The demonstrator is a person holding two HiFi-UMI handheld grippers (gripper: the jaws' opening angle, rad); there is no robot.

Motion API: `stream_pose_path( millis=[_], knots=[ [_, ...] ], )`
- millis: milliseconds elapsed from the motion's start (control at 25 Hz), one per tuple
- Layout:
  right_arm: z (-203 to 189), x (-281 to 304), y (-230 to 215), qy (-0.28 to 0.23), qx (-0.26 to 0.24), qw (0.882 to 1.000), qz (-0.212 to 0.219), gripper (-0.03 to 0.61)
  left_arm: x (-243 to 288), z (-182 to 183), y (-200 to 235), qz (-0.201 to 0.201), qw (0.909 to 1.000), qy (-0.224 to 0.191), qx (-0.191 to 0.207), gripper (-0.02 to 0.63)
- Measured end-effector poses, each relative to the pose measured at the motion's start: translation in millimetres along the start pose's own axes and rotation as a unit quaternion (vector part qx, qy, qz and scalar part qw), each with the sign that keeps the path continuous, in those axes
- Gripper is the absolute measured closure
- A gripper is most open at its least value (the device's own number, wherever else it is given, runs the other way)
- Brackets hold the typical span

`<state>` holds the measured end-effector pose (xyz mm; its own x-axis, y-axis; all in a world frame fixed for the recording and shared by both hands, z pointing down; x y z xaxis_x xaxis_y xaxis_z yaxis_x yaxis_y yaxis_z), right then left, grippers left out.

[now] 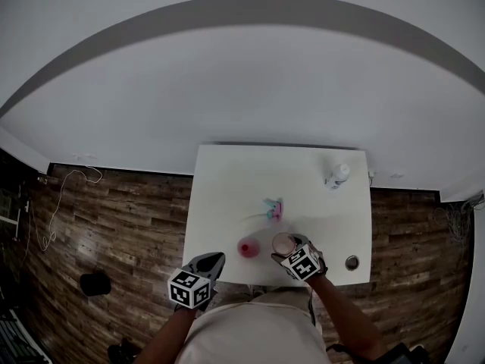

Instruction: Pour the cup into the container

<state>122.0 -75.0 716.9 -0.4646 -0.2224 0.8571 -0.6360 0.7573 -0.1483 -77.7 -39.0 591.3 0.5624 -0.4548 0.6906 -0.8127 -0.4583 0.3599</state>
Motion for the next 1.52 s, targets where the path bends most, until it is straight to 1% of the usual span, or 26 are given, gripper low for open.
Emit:
stream_pose_path(
  millis=[600, 1280, 1520],
  knots=[
    [-8.4, 18.7, 0.1, 0.012, -0.015, 1.000, -0.017, 0.212, 1.5, -3.3, 4.0, -0.004, 0.9999, 0.009, 0.005, 0.603],
    [-30.5, 31.9, -5.9, 0.016, -0.026, 0.999, -0.038, 0.212, 3.5, -9.3, 5.3, -0.006, 0.9998, 0.016, 0.008, 0.603],
    [-35.4, 30.3, -7.2, 0.006, -0.027, 0.999, -0.044, 0.212, 3.8, -9.0, 3.1, -0.007, 0.9998, 0.018, 0.010, 0.603]
  ],
)
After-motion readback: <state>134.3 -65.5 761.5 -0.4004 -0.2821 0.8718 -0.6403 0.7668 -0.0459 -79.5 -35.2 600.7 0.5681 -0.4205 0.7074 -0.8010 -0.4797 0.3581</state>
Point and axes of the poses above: the fingertips, and each gripper's own axes: x forward along the fingers, y to its left, z out of its top, the point moved 3 cm from there along -x, backward along the fingers, and after that the axes turned 7 degrees about y, right-handed, at the moved point
